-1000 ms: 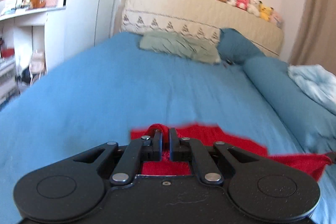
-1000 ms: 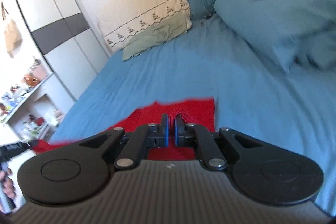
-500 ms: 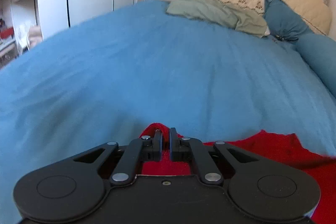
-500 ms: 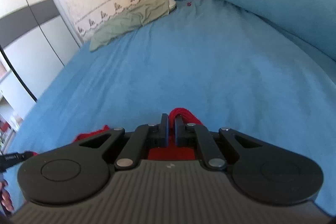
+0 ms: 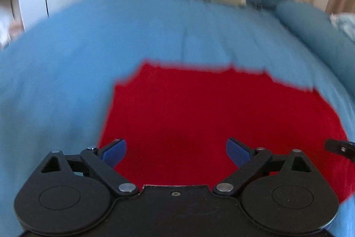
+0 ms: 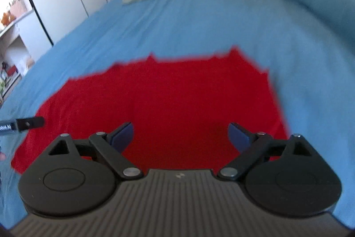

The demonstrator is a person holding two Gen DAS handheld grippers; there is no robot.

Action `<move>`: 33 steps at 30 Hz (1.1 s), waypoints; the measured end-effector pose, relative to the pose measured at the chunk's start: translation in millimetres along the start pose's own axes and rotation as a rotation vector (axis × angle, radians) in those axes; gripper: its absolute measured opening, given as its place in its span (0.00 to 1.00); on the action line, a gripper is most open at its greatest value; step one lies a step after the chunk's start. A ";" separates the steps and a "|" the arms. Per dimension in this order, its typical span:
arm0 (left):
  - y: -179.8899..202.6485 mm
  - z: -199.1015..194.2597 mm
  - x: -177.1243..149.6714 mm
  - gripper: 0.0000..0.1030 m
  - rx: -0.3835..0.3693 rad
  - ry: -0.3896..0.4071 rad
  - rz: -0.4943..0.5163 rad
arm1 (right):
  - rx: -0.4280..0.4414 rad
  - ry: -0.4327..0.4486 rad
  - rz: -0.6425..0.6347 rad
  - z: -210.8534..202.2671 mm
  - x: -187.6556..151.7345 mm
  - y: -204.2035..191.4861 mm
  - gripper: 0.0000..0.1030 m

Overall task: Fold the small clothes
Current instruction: 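Open both tools to release the folded hem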

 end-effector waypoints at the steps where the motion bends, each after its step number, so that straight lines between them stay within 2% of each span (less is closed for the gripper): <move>1: -1.9 3.1 -9.3 0.96 -0.008 -0.025 0.008 | -0.019 -0.011 -0.005 3.6 -10.2 -1.0 1.00; 5: -12.7 4.9 -24.4 0.99 0.001 -0.062 0.099 | -0.119 0.010 -0.050 -7.4 -29.3 17.0 1.00; 9: -21.2 5.5 -28.4 0.99 0.007 -0.079 0.123 | -0.161 -0.013 0.002 -20.2 -32.6 55.1 1.00; 11: -22.3 1.3 -25.5 0.99 0.021 -0.087 0.134 | -0.213 -0.037 0.026 -27.2 -32.1 74.6 1.00; 12: -24.0 -4.0 -22.0 0.94 0.041 -0.077 0.123 | -0.213 -0.043 0.047 -32.0 -30.9 81.8 1.00; 14: -26.4 -21.7 -11.4 0.92 0.089 -0.020 0.072 | -0.202 -0.035 0.091 -55.2 -29.1 93.5 1.00; 16: -25.9 -48.3 -1.7 0.98 0.077 0.047 0.035 | -0.162 0.000 0.116 -84.2 -24.4 94.7 1.00; 18: -17.8 -68.6 4.6 1.00 0.049 0.083 0.032 | -0.116 0.018 0.139 -109.6 -23.3 92.2 1.00; 24: 16.8 -74.0 9.1 1.00 0.006 0.072 0.106 | -0.080 -0.023 0.153 -120.7 -30.7 72.5 1.00; 28: 36.3 -59.0 10.4 1.00 0.010 0.054 0.139 | -0.064 -0.024 0.234 -113.6 -44.3 66.5 1.00; 33: 57.0 -46.2 18.7 1.00 -0.012 0.045 0.118 | -0.128 0.004 0.373 -109.6 -58.7 69.7 1.00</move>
Point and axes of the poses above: each gripper's, at about its wrist camera, not at the fingertips, and z roughly the way its jaws point, y to its right, x to its top, the point moved 8 cm from there along z, roughly the way its jaws point
